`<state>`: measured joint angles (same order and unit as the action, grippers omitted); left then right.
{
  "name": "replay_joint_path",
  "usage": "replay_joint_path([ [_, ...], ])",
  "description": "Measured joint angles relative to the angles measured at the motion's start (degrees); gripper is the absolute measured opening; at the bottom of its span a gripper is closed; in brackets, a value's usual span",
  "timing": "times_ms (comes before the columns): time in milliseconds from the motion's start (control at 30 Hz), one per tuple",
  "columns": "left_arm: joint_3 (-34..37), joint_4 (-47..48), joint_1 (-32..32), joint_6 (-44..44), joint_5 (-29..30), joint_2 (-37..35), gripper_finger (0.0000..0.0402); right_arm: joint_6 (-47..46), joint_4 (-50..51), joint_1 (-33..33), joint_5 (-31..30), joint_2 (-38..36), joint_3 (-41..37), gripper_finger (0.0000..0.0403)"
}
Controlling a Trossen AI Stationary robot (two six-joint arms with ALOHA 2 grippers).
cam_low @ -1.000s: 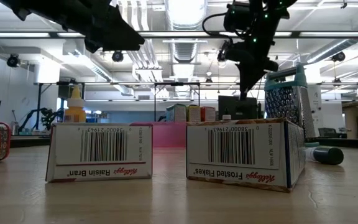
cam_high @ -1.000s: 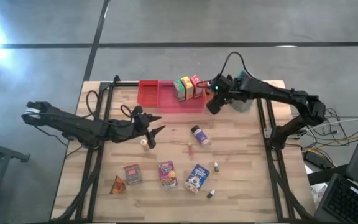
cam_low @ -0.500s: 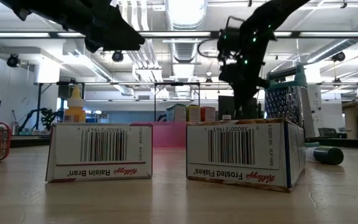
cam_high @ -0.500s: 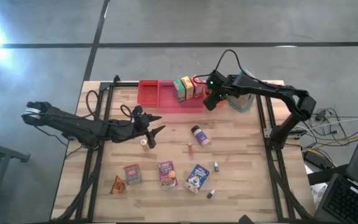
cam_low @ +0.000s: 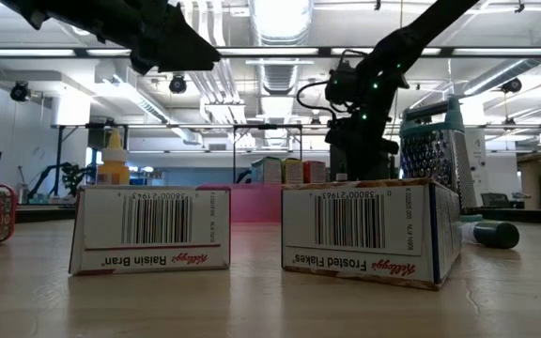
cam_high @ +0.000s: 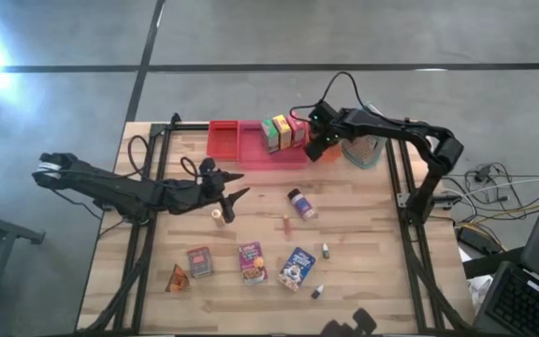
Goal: Pick & Place Kitchen Items
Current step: Put the purple food coloring bottle into the orange bin
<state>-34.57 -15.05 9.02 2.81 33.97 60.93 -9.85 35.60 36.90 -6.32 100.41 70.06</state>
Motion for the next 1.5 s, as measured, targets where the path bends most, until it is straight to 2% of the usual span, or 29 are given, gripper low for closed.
replay_joint_path([
  [800,-0.4,-3.9,0.0,-3.1,0.0,0.0,0.0206,3.8,-1.6,2.5,0.6,7.4,2.1,0.0066],
  [1033,-0.4,-3.9,0.0,-3.1,-0.1,0.0,0.0206,3.6,-1.0,2.5,0.6,7.7,2.9,0.0077],
  [1300,-0.4,-3.9,0.0,-3.0,-0.1,0.0,0.0206,3.7,-1.1,2.5,0.6,7.7,2.8,0.0067],
  [1500,-0.4,-3.9,0.0,-3.0,-0.1,0.0,0.0206,3.8,-1.0,2.5,0.6,7.7,2.8,0.0085],
])
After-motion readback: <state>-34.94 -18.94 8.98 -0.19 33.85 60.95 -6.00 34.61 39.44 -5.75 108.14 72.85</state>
